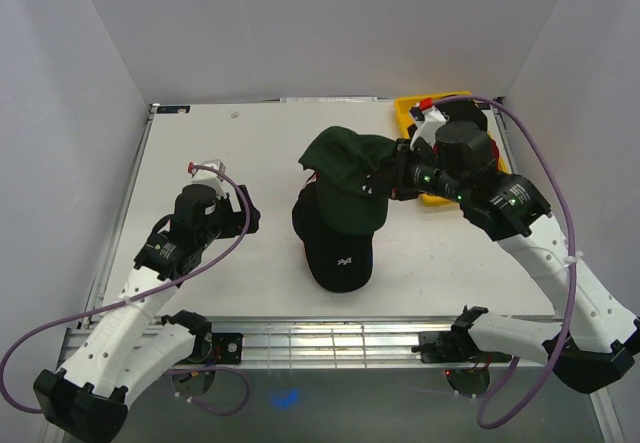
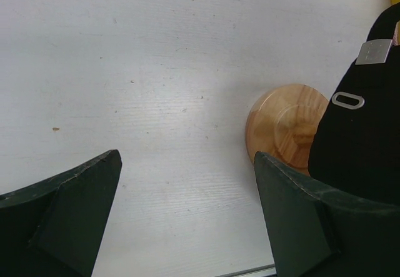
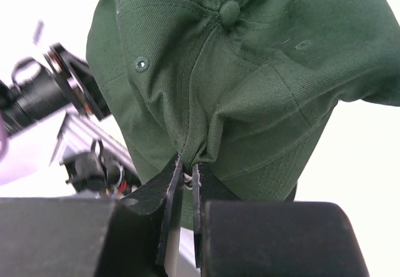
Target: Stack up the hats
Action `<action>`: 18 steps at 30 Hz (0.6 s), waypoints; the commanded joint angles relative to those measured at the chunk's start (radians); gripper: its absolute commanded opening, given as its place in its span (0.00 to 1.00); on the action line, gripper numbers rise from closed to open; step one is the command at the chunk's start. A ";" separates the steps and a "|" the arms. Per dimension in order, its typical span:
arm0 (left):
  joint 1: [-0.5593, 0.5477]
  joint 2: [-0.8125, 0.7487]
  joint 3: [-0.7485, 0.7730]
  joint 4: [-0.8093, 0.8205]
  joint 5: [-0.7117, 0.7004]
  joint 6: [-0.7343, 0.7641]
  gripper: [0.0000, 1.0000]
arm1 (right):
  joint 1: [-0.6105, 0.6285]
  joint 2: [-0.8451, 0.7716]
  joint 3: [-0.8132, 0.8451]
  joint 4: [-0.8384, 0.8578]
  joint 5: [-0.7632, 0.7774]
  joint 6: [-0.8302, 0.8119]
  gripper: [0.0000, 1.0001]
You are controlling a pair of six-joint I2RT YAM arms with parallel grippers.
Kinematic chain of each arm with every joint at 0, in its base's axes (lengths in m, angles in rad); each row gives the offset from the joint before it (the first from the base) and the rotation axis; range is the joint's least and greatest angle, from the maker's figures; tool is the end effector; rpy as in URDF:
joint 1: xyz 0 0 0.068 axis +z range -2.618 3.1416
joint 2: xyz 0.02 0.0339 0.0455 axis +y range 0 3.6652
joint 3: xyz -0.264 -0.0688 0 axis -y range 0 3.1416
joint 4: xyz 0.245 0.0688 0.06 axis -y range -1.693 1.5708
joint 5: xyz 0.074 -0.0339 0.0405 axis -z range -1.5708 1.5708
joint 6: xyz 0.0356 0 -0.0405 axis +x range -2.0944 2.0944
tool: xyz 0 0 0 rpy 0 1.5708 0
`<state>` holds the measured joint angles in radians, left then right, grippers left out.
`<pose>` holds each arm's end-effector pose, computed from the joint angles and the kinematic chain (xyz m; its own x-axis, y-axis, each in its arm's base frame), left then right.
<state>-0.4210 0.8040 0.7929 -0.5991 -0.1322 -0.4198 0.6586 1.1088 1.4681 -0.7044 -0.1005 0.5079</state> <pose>0.1589 -0.0660 0.2983 -0.6025 -0.1729 -0.7792 0.0667 0.9619 -0.2650 0.1667 0.1335 0.4551 -0.5662 0.1737 -0.8057 -0.4672 0.7377 0.4873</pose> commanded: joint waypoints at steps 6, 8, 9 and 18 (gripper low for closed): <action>-0.002 -0.020 0.000 0.001 -0.021 -0.010 0.98 | 0.090 0.020 0.009 0.046 0.074 0.052 0.08; -0.002 -0.023 -0.001 0.001 -0.023 -0.011 0.98 | 0.125 0.040 0.014 0.042 0.090 0.057 0.08; -0.002 -0.023 0.000 0.001 -0.023 -0.011 0.98 | 0.136 0.043 0.011 0.039 0.096 0.061 0.08; -0.002 -0.026 -0.001 0.002 -0.018 -0.011 0.98 | 0.240 0.028 -0.057 0.033 0.189 0.103 0.08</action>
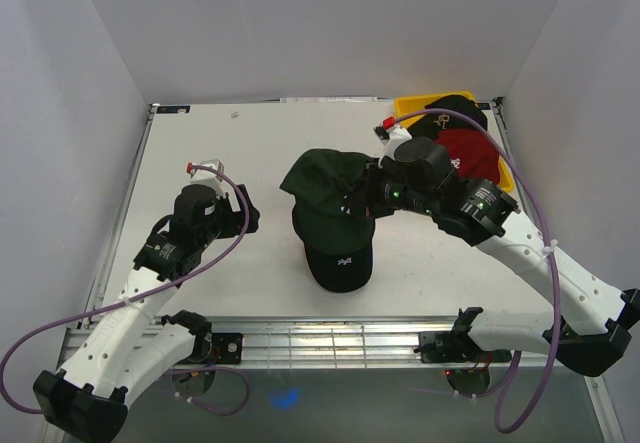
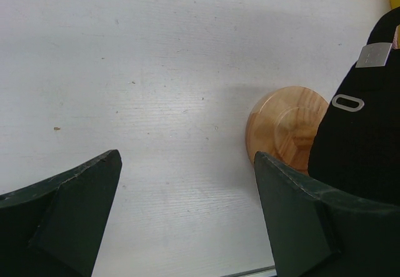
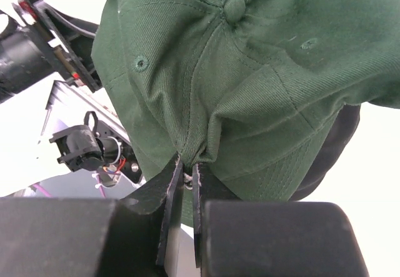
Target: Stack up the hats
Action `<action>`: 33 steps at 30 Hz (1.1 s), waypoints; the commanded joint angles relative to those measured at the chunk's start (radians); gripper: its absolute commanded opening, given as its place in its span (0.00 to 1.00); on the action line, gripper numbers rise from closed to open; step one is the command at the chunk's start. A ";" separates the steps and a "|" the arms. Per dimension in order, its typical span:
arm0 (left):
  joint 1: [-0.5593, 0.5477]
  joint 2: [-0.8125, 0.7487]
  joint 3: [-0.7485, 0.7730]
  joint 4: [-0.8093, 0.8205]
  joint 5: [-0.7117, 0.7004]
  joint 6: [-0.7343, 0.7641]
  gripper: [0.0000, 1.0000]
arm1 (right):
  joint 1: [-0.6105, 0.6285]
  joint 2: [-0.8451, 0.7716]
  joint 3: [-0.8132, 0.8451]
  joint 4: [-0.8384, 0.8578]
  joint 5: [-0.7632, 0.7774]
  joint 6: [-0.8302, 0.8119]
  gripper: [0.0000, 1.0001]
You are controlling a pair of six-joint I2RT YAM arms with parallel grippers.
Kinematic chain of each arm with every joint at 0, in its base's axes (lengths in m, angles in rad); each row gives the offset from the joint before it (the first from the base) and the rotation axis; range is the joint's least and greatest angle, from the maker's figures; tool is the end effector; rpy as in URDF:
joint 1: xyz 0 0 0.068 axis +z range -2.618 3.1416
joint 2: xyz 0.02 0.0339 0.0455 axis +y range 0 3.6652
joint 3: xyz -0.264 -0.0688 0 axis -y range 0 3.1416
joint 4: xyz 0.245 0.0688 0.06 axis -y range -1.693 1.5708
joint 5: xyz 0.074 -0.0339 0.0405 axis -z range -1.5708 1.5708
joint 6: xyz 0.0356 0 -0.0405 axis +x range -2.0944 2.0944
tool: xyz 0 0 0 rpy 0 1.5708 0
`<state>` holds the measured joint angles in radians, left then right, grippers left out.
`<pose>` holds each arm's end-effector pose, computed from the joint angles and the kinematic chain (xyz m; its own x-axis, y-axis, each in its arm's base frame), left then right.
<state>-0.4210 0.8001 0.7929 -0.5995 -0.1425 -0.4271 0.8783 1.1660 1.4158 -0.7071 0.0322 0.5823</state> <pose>0.1584 -0.0654 0.2989 -0.5971 -0.1819 -0.7813 0.0557 0.9622 -0.2666 0.1521 0.1816 0.4265 -0.6483 0.0793 -0.7572 -0.4721 0.7384 0.4816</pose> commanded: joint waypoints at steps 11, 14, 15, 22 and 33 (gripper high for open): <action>-0.002 -0.018 0.000 0.003 -0.002 -0.006 0.98 | 0.050 -0.092 -0.112 0.018 0.075 0.056 0.08; -0.002 -0.009 0.006 0.003 0.006 -0.002 0.98 | 0.065 -0.098 -0.136 0.020 0.074 0.057 0.08; -0.002 -0.004 0.011 0.001 0.007 0.001 0.98 | 0.070 -0.098 -0.141 0.020 0.077 0.057 0.08; -0.002 0.063 0.129 -0.037 0.037 -0.033 0.98 | 0.096 -0.104 -0.185 0.018 0.089 0.060 0.08; -0.002 0.243 0.391 -0.066 0.141 -0.107 0.98 | 0.131 -0.124 -0.270 0.032 0.106 0.074 0.08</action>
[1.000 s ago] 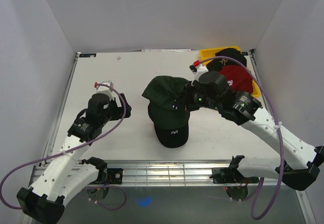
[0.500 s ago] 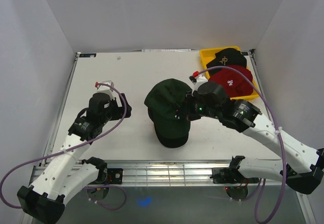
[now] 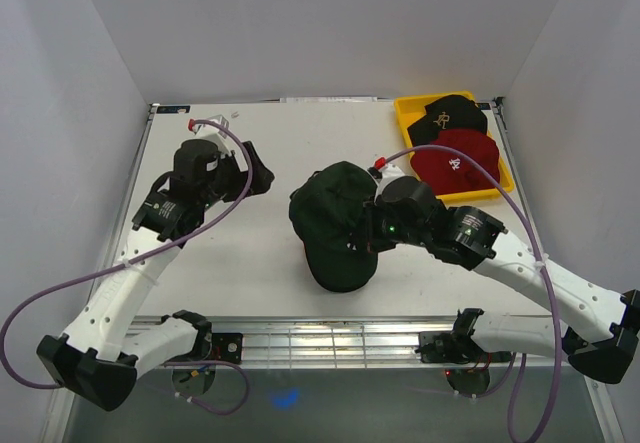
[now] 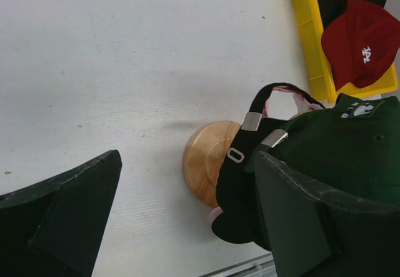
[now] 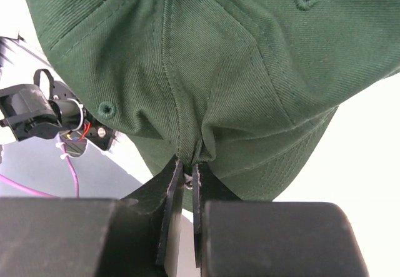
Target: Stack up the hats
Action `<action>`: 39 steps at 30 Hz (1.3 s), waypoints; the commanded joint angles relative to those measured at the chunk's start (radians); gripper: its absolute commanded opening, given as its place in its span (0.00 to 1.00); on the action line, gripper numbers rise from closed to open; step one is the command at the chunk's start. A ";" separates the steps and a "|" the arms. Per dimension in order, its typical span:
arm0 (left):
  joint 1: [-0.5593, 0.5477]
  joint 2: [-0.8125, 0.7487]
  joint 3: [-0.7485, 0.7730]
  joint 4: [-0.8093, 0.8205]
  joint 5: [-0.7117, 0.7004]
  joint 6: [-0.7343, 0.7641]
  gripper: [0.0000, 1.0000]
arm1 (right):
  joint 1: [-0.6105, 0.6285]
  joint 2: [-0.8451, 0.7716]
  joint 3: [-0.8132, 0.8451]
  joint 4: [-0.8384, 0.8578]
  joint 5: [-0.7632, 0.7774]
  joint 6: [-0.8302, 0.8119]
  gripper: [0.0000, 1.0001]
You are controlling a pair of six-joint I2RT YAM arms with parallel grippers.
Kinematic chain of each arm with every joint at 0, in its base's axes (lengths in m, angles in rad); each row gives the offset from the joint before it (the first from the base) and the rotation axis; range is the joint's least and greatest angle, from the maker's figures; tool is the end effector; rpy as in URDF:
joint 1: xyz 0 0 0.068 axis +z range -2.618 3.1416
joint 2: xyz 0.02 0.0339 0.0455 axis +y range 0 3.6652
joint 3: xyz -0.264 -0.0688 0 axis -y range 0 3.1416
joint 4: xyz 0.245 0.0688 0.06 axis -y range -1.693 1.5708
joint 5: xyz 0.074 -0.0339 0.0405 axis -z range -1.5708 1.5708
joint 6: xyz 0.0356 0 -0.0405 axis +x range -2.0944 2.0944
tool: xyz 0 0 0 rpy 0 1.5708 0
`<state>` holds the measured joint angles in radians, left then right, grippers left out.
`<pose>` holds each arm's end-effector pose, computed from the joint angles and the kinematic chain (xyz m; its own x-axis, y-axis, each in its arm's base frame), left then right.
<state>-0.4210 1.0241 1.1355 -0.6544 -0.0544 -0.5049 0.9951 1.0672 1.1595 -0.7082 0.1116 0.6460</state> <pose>0.1955 -0.0854 0.3693 -0.5896 -0.2652 -0.7629 0.0918 0.9164 -0.3896 0.1233 0.1826 0.3639 -0.7232 -0.0153 -0.6905 -0.4368 0.7846 0.4400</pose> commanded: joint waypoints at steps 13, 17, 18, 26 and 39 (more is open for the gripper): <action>-0.002 0.074 -0.028 0.084 0.255 -0.060 0.98 | 0.042 -0.050 -0.070 0.050 0.049 0.015 0.22; -0.002 0.077 -0.033 0.093 0.264 -0.063 0.98 | 0.057 -0.049 -0.072 0.065 0.046 0.007 0.36; -0.002 0.077 -0.036 0.096 0.271 -0.063 0.98 | 0.059 -0.046 -0.072 0.067 0.046 0.007 0.38; -0.002 0.079 -0.080 0.118 0.281 -0.066 0.95 | 0.070 -0.035 -0.063 0.084 0.045 0.006 0.45; -0.002 0.123 -0.097 0.151 0.295 -0.066 0.74 | 0.071 -0.062 0.035 0.001 0.140 -0.014 0.54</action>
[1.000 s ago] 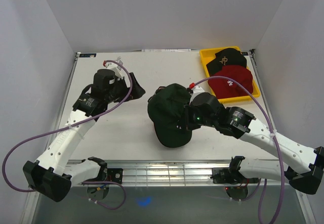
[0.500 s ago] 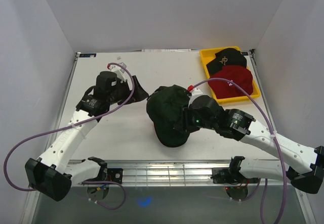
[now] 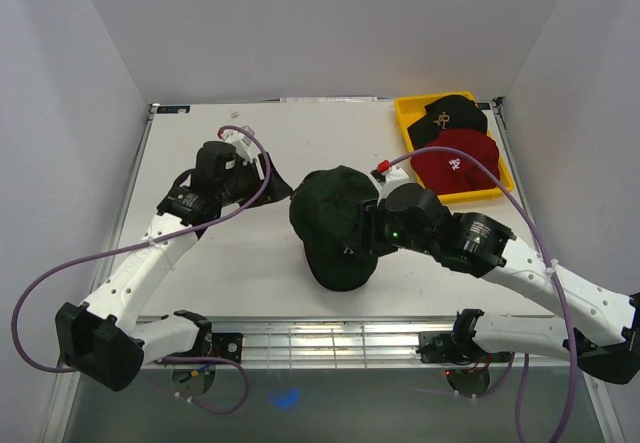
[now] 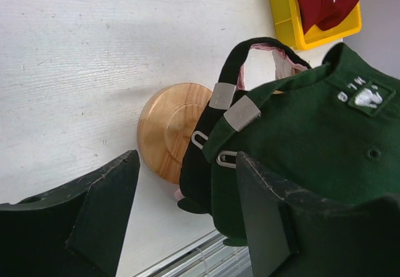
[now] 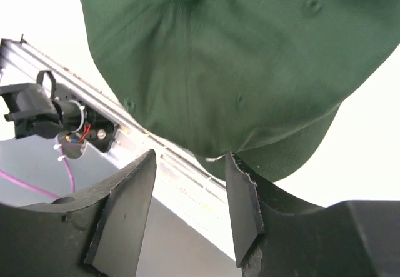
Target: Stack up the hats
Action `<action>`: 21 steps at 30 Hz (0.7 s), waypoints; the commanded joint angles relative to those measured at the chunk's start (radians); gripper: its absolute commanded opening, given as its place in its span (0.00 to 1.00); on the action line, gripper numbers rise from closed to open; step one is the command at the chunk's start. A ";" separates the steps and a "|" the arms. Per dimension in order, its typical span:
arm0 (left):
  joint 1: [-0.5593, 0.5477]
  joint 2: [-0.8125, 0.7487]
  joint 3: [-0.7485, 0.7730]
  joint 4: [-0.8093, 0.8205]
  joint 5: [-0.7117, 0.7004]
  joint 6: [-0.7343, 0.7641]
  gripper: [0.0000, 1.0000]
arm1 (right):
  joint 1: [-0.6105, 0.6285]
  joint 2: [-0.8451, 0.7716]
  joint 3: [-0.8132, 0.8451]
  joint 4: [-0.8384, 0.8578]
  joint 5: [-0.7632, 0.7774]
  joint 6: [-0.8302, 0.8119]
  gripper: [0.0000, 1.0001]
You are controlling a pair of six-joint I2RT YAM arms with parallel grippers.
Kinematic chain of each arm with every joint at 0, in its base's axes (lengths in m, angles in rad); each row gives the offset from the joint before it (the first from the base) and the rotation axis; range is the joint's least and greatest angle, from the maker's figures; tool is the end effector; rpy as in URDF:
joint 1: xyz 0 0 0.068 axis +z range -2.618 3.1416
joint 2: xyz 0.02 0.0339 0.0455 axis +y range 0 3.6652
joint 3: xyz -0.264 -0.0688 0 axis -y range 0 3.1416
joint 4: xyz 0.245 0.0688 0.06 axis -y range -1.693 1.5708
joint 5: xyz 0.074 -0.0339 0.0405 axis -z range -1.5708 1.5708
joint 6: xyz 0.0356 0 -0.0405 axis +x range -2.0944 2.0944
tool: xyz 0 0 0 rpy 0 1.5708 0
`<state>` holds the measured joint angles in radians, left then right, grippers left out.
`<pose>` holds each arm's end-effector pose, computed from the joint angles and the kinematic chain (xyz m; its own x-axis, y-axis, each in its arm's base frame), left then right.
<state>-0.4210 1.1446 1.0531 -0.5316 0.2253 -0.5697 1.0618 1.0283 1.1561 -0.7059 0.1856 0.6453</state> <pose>0.2236 -0.1089 0.3278 -0.7527 -0.2390 -0.6135 0.1876 0.8153 -0.5478 0.1082 0.1805 0.3708 -0.6836 -0.0120 -0.7297 -0.4653 0.7774 0.4231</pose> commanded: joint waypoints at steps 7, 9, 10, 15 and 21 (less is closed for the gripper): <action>-0.002 0.015 -0.010 0.027 0.005 0.008 0.70 | 0.004 -0.022 0.034 0.014 0.069 -0.032 0.58; -0.002 0.018 -0.008 0.028 0.003 0.007 0.69 | 0.004 -0.010 0.014 0.029 0.043 -0.029 0.57; -0.002 0.020 -0.008 0.027 0.000 0.007 0.69 | 0.004 -0.007 0.008 0.032 0.040 -0.027 0.57; -0.002 0.027 -0.004 0.025 0.000 0.005 0.68 | 0.004 -0.013 -0.026 0.062 0.049 -0.021 0.57; -0.002 0.044 0.019 0.015 -0.003 0.013 0.66 | 0.004 -0.014 0.037 0.020 0.100 -0.047 0.57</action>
<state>-0.4210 1.1862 1.0531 -0.5224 0.2253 -0.5667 1.0618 1.0229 1.1370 -0.6907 0.2401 0.6193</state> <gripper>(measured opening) 0.662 0.571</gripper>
